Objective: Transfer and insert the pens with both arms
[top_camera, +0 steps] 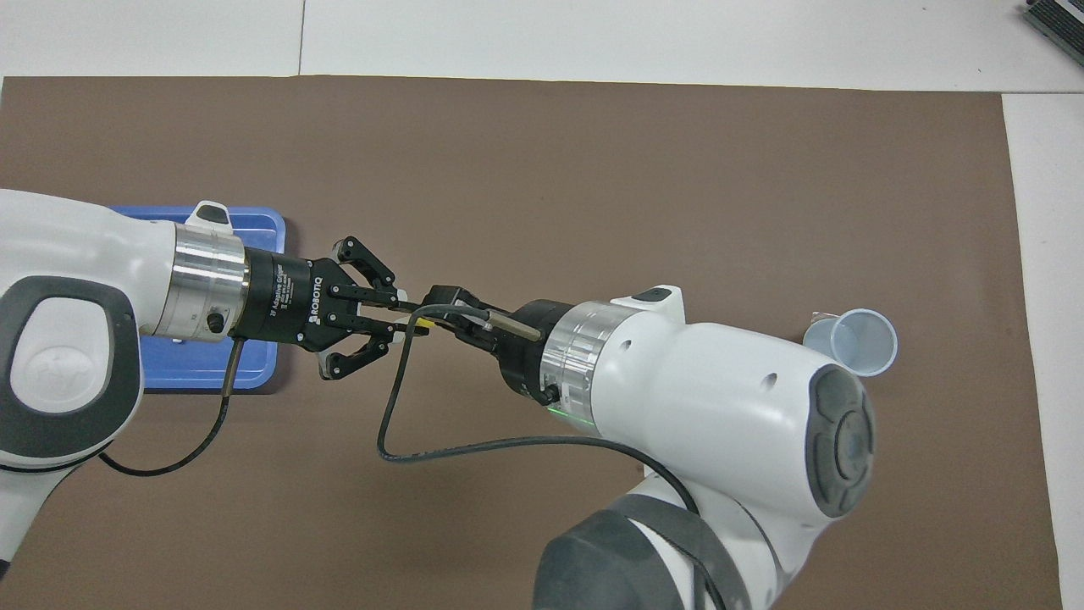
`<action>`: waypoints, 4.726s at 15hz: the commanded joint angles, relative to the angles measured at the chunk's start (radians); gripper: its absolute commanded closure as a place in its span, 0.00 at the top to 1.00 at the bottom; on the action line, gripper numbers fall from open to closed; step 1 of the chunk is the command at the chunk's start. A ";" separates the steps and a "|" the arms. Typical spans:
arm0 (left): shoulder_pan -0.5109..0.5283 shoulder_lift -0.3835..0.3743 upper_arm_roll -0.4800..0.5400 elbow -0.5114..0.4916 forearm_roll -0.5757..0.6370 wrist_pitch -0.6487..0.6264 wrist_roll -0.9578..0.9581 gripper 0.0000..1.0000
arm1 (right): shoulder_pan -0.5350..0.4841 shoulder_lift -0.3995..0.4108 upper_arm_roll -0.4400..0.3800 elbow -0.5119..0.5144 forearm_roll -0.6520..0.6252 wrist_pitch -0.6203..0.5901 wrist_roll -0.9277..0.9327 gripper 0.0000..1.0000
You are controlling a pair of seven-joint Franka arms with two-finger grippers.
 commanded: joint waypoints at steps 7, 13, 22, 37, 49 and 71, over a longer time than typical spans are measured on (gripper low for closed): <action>-0.013 -0.034 0.008 -0.039 -0.024 0.024 -0.001 0.00 | 0.000 0.008 -0.004 0.003 0.009 0.025 -0.024 0.54; -0.015 -0.034 0.008 -0.039 -0.024 0.023 -0.003 0.00 | -0.004 0.010 -0.004 0.003 0.011 0.025 -0.026 0.33; -0.030 -0.035 0.008 -0.039 -0.024 0.023 -0.003 0.00 | -0.013 0.010 -0.005 0.003 0.011 0.025 -0.021 0.11; -0.078 -0.037 0.009 -0.029 -0.015 0.050 -0.044 1.00 | -0.084 0.010 -0.005 -0.001 0.011 -0.020 -0.159 0.00; -0.073 -0.048 0.009 -0.040 0.063 0.063 0.197 1.00 | -0.369 -0.029 -0.010 0.006 -0.315 -0.473 -0.659 0.00; 0.321 0.040 0.017 -0.065 0.759 0.093 1.457 1.00 | -0.699 -0.082 -0.007 -0.237 -0.662 -0.446 -1.065 0.18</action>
